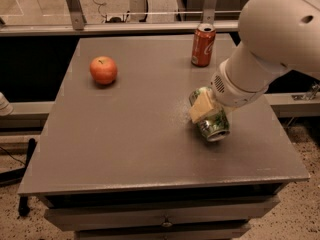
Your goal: Move green can near apple
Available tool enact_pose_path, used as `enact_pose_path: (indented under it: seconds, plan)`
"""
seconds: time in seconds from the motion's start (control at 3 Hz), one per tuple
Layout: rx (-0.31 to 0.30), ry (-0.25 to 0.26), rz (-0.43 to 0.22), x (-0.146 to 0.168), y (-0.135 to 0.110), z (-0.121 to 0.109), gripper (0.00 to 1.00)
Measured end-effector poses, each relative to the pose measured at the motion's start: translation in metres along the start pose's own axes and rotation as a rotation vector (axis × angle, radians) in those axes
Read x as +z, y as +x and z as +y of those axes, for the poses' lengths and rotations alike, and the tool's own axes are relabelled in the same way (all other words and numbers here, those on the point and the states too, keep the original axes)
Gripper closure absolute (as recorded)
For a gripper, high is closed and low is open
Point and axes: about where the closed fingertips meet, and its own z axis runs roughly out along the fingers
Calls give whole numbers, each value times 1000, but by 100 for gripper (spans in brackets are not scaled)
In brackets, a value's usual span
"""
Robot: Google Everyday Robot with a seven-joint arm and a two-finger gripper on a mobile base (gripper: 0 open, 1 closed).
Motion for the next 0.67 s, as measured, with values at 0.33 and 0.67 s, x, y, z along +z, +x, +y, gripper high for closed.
enact_pose_path:
  seconds: [0.33,0.67]
  plan:
    - [-53,-39,-79,-4,-32,4,100]
    - [-86,-95,-161,-12,-58,5,100]
